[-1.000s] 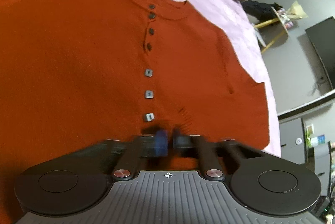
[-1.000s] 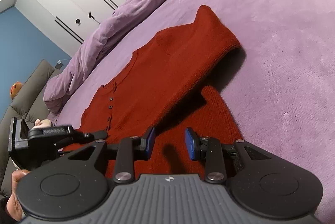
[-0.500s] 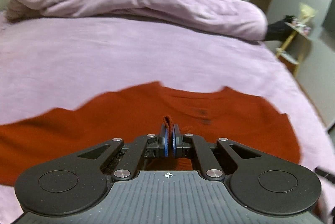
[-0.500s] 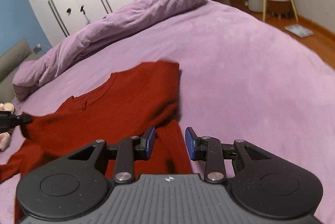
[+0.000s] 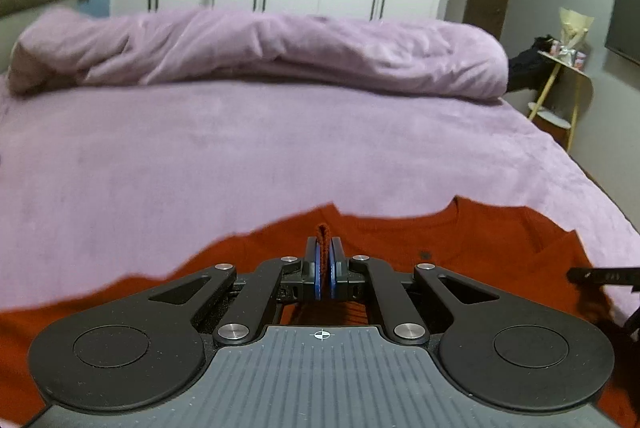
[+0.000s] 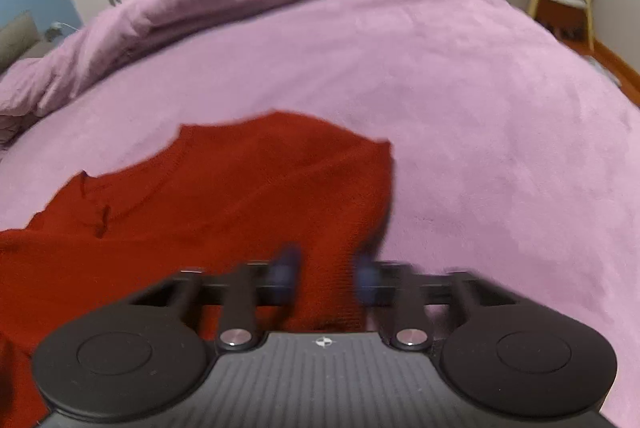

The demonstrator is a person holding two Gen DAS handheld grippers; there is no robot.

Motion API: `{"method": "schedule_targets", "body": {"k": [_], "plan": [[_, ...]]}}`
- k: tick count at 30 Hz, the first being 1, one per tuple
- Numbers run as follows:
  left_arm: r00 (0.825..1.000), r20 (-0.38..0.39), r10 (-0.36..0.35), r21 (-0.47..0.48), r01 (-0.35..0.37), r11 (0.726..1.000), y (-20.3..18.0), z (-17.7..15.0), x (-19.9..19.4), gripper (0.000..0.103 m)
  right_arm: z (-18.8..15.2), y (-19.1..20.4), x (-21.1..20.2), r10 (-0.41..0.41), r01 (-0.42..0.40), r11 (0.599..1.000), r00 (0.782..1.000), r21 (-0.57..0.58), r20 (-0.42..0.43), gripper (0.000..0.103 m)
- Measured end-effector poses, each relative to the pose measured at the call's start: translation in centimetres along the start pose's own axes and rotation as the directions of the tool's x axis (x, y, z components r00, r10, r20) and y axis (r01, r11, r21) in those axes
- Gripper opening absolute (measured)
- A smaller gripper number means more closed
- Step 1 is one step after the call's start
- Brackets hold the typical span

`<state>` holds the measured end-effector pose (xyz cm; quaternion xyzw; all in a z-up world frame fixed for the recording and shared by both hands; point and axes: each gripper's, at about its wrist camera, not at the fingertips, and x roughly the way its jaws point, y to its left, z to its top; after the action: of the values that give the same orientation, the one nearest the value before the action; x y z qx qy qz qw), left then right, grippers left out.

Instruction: Fold small clothes

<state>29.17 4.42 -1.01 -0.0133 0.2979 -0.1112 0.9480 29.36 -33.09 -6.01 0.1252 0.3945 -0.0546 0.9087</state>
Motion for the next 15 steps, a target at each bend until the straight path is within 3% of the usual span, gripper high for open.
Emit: {"method": "schedule_targets", "body": {"k": [3,5,7,10,13,15], "plan": [[0.999,0.045,0.020,0.027,-0.022,0.999,-0.2,0.1,0.3,0.006,0.3,0.2,-2.1,-0.006,0.006,1.000,0.991,-0.001,0.135,0.008],[0.998,0.029,0.050,0.037,-0.051,0.998,-0.2,-0.3,1.5,0.006,0.2,0.2,-2.5,-0.042,0.042,0.999,0.982,0.007,0.183,0.008],[0.996,-0.022,0.089,0.036,-0.088,0.995,0.2,-1.2,3.6,0.006,-0.5,0.2,-1.7,-0.104,0.105,0.994,0.977,0.002,0.187,0.008],[0.982,-0.147,0.121,0.011,-0.120,0.993,1.1,-2.4,6.0,0.006,-1.2,-0.5,-0.3,-0.195,0.194,0.981,0.973,0.020,0.126,0.011],[0.981,-0.124,0.150,-0.025,-0.154,0.988,2.2,-2.9,4.9,0.017,-1.6,-0.5,-2.0,-0.233,0.226,0.972,0.955,0.060,0.182,0.014],[0.987,-0.106,0.118,-0.079,-0.126,0.989,2.7,-2.9,3.6,0.029,-1.9,0.3,-3.1,-0.188,0.181,0.982,0.957,0.052,0.221,0.016]]}}
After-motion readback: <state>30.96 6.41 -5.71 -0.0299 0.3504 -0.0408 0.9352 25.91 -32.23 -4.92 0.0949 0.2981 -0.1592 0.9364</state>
